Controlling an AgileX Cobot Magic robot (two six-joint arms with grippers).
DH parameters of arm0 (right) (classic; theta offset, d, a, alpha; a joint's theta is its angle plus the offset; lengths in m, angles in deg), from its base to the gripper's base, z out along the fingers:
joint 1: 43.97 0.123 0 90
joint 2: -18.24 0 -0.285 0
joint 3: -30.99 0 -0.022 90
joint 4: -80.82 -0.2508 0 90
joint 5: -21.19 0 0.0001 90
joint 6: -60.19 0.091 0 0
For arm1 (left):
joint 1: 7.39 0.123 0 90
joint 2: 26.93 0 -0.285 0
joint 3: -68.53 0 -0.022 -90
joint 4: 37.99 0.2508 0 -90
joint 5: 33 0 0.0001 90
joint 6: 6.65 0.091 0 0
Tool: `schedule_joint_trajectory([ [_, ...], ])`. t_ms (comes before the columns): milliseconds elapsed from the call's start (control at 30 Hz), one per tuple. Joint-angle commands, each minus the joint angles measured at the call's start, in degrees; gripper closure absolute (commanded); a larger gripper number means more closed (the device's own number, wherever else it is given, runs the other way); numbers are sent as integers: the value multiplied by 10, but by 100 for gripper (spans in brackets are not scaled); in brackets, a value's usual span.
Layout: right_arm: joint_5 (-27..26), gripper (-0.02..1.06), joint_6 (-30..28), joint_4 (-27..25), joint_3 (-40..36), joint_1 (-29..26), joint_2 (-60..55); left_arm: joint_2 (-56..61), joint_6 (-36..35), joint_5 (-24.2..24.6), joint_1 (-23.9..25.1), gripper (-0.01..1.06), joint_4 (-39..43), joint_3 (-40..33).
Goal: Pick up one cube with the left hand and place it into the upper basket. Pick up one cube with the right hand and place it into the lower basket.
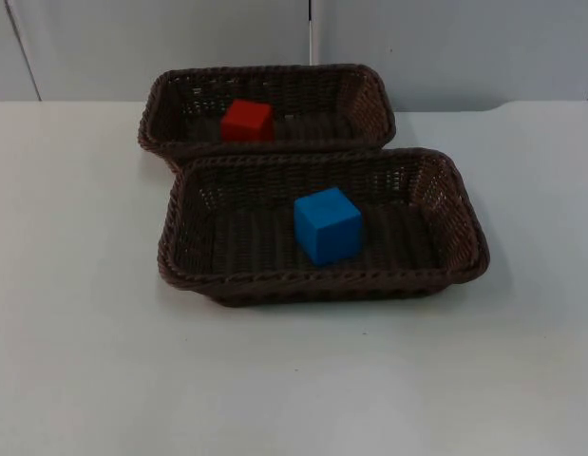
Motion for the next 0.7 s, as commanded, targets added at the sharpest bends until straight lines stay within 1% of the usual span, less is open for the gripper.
schedule_joint_trajectory([
  [0, 4, 33, -2, 3, -12, 1, 34, 2, -6, -6, 0, 22, 3, -3],
  [33, 23, 33, -2, 2, -24, 1, 61, 2, -6, -6, 0, 22, 3, -3],
  [67, 23, 33, -2, 2, -24, 1, 61, 2, -6, -6, 0, 22, 3, -3],
  [200, 70, 33, -2, -2, -54, 1, 143, 2, -5, -6, 0, 22, 3, -3],
  [233, 70, 33, -2, -2, -54, 1, 143, 2, -5, -6, 0, 22, 3, -3],
  [367, 126, 33, 6, -2, -75, 0, 215, 2, -5, -6, 0, 22, 3, -3],
  [400, 126, 33, 6, -2, -75, 0, 215, 2, -5, -6, 0, 22, 3, -3],
  [433, 137, 33, 9, -2, -78, 0, 232, 2, -5, -6, 0, 22, 3, -3],
  [567, 213, 33, 25, -2, -79, 0, 296, 2, -5, -6, 0, 22, 3, -3],
  [600, 213, 33, 25, -2, -79, 0, 296, 2, -5, -6, 0, 22, 3, -3],
  [667, 253, 33, 30, -2, -79, 0, 328, 2, -5, -6, 0, 22, 3, -3],
])
